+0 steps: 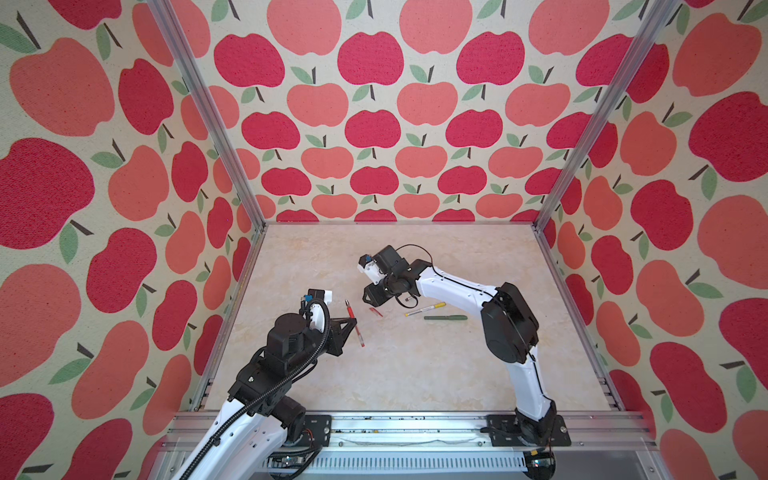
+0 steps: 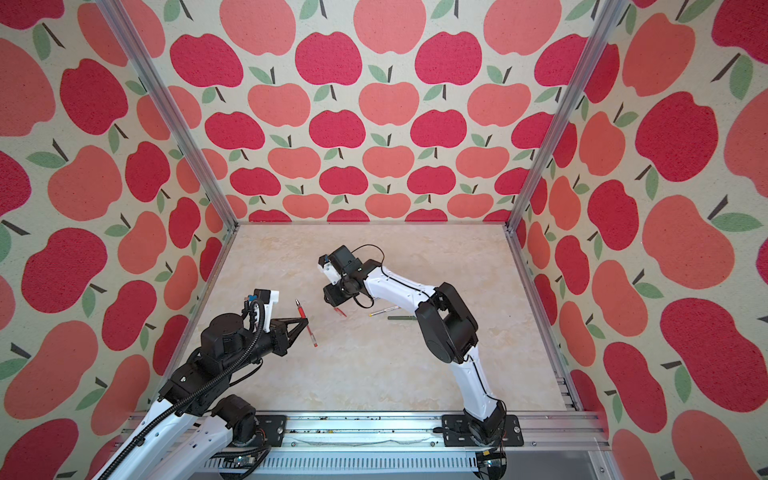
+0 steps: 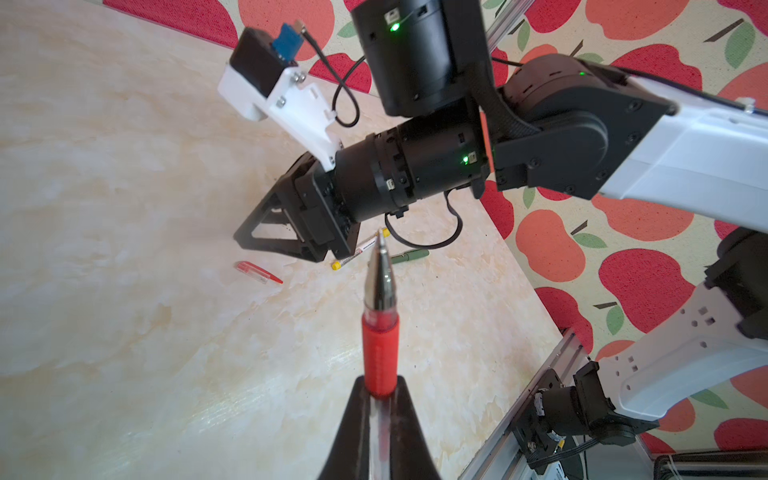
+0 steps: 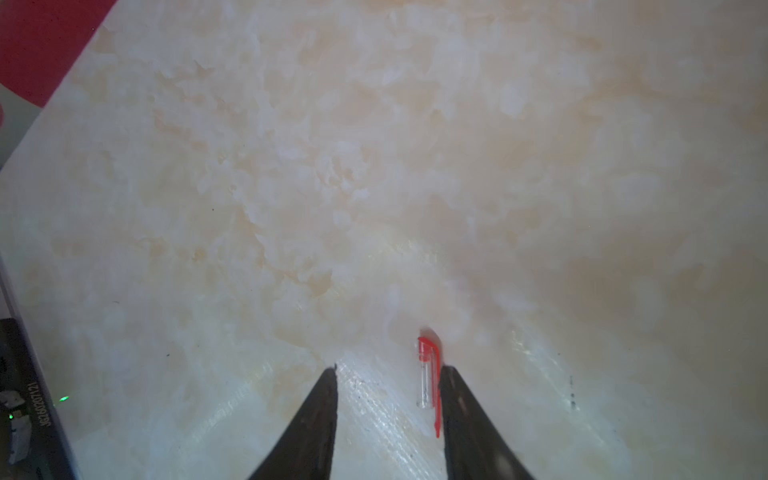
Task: Insert the pens into the pen caps
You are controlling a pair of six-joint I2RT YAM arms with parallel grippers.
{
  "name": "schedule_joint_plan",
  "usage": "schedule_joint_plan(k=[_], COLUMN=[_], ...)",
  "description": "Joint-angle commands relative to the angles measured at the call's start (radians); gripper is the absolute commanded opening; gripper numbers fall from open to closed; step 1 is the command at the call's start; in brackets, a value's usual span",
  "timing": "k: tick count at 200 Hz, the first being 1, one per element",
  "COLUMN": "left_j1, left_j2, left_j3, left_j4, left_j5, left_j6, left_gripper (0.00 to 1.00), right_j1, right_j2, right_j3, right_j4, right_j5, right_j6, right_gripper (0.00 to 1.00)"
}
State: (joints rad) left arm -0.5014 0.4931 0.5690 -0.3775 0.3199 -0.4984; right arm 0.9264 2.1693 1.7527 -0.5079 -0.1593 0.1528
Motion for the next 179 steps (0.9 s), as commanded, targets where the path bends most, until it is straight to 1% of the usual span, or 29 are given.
schedule_joint_plan(k=[1,24,45,90,117,136,168,179], left_j1=[0.006,0.006,0.008,0.009,0.011,0.012,0.014,0.016], left_j2=[-0.008,-0.003,0.008,0.038,0.045,0.048,0.057,0.060], left_j3=[-0.003,-0.007,-0.009,-0.005,-0.003,-0.004,-0.001,0.000], left_j4=[-0.042,-0.029,-0.019,0.001,0.009,0.012,0.021,0.023], left_j5=[-0.024,-0.021,-0.013,0.003,0.004,0.007,0.011,0.013], left_j6=[-0.003,-0.002,0.007,0.017,0.018,0.017,0.021,0.022], left_gripper=[0.00,0.00,0.00,0.00,0.00,0.00,0.00,0.00], right_j1=[0.016,0.034,0.038,0.038,0.039,0.040,0.040,0.040], right_j2=[0.056,0.092,0.110,0.138,0.158,0.162,0.164,0.161], right_j3=[0.077,0.104,0.107,0.096,0.095,0.094,0.088,0.087], right_j4=[-0.115,-0.143,-0.152,-0.153,-0.162,-0.161,-0.162,-0.162], right_j5=[0.058,0.115,0.146,0.152,0.136,0.132,0.131,0.131], right_j6=[-0.089,-0.119,-0.121,-0.117,-0.112,-0.105,-0.098,-0.093], right_gripper=[0.45,0.47,0.47,0.45,0.41,0.37,0.26,0.25])
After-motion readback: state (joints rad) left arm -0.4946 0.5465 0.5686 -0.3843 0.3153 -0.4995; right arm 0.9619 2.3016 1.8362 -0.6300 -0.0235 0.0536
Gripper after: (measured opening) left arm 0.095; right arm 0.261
